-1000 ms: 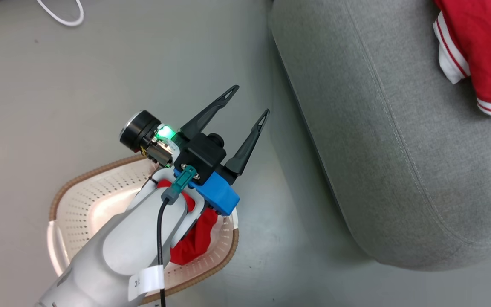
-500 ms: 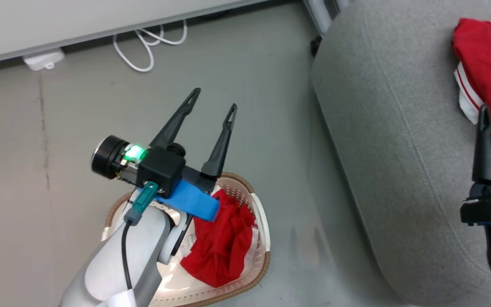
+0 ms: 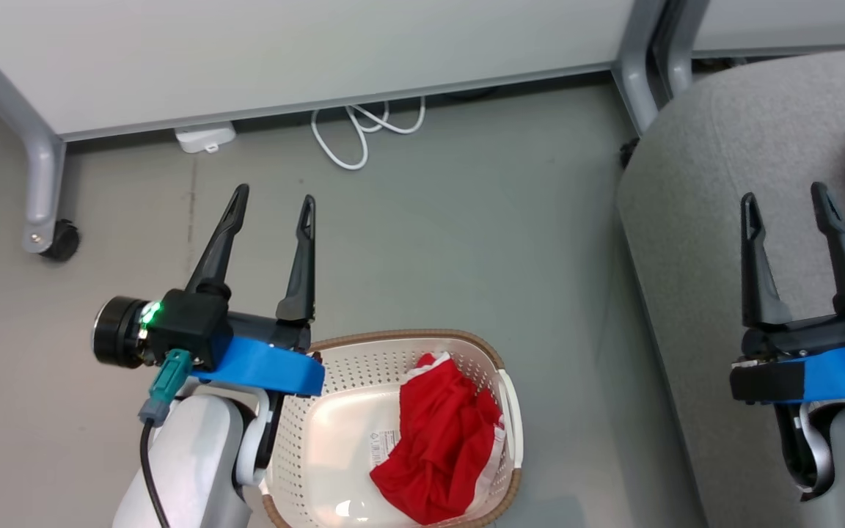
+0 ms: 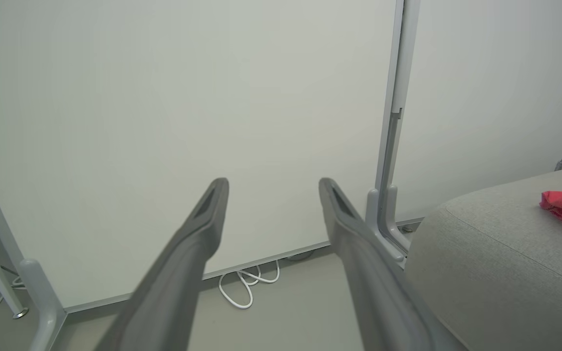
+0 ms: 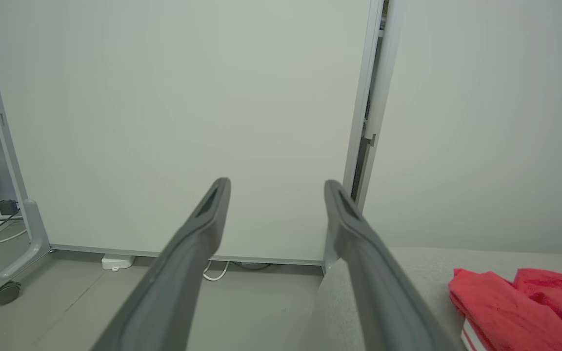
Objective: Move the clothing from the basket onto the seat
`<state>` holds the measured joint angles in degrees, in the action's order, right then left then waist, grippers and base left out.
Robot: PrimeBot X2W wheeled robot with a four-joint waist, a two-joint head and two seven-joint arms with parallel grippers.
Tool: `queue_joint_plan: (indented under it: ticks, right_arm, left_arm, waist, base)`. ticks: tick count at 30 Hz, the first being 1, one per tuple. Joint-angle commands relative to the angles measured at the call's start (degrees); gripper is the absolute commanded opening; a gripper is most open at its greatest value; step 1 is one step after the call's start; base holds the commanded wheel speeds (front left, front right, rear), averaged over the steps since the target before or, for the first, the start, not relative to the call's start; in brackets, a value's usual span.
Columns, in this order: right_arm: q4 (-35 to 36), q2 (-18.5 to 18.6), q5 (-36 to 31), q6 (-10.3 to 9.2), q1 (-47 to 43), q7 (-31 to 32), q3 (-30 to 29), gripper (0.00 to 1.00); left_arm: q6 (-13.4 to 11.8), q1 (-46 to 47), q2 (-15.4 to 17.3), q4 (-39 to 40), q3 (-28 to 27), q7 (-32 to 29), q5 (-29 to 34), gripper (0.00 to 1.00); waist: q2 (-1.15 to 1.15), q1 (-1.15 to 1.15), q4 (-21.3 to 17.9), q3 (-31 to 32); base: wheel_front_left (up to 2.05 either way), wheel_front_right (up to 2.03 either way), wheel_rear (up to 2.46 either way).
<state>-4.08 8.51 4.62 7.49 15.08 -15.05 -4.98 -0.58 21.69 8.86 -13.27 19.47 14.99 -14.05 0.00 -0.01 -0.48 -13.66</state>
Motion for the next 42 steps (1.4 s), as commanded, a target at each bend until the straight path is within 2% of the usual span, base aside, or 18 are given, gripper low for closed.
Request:
queue_joint_plan:
  ticks: [1, 8, 17, 27, 42]
  right_arm:
    - [0.0, -0.4, 0.1, 0.01, -0.8, -0.2, 0.3, 1.0]
    - [-0.8, -1.8, 0.3, 0.01, -2.1, -0.2, 1.8, 1.0]
    - [-2.0, -3.4, 0.6, 0.01, -5.1, -0.2, 1.3, 1.0]
    - [-3.4, -4.7, 1.0, 0.01, -8.7, -0.2, 0.2, 1.0]
    - [-5.1, -5.6, 1.4, 0.01, -11.5, -0.2, 0.0, 1.0]
  left_arm:
    - [0.4, -1.0, -0.4, 0.3, -1.1, 0.3, 0.4, 1.0]
    - [1.7, -5.3, -2.6, 1.3, -7.4, 0.3, 2.4, 1.0]
    - [4.2, -9.8, -4.5, 1.3, -12.6, 0.3, 4.6, 1.0]
    - [6.1, -13.1, -5.5, 0.4, -15.2, 0.3, 6.0, 1.0]
    - [7.2, -14.6, -6.0, -0.5, -16.4, 0.3, 6.5, 1.0]
  waist:
    - [0.0, 0.01, 1.4, 1.3]
    - [0.0, 0.01, 3.6, 3.5]
    - [0.0, 0.01, 4.9, 6.4]
    - [0.0, 0.01, 4.8, 8.6]
    - [0.0, 0.01, 4.5, 9.9]
  base:
    - [0.0, 0.0, 0.0]
    - [0.0, 0.0, 0.0]
    - [0.0, 0.0, 0.0]
    - [0.0, 0.0, 0.0]
    - [0.0, 0.0, 0.0]
